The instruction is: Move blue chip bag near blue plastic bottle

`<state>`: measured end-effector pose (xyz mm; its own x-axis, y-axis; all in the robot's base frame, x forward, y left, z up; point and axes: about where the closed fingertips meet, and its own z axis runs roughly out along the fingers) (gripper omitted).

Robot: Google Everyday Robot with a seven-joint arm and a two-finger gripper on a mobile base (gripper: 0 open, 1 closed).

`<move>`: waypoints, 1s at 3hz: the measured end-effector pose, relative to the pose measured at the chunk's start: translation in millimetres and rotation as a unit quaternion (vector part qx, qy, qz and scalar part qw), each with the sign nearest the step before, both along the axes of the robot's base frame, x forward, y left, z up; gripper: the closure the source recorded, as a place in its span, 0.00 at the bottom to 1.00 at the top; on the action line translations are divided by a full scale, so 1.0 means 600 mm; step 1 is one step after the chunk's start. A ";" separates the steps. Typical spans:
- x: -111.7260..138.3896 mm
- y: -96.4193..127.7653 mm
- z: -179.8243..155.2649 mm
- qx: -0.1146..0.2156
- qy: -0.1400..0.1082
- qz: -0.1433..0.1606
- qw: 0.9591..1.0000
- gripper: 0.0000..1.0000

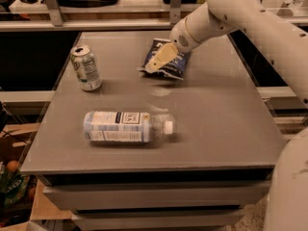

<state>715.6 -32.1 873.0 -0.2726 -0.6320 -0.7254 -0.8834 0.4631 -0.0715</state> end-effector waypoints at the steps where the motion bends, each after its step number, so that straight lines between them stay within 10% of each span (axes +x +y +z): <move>1: 0.003 0.003 -0.009 0.002 0.006 0.002 1.000 0.17; 3: -0.004 0.002 -0.017 0.007 0.013 0.002 1.000 0.63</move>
Offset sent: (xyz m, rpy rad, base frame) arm -0.0019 -0.0036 -0.0098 0.0237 0.0296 -0.0097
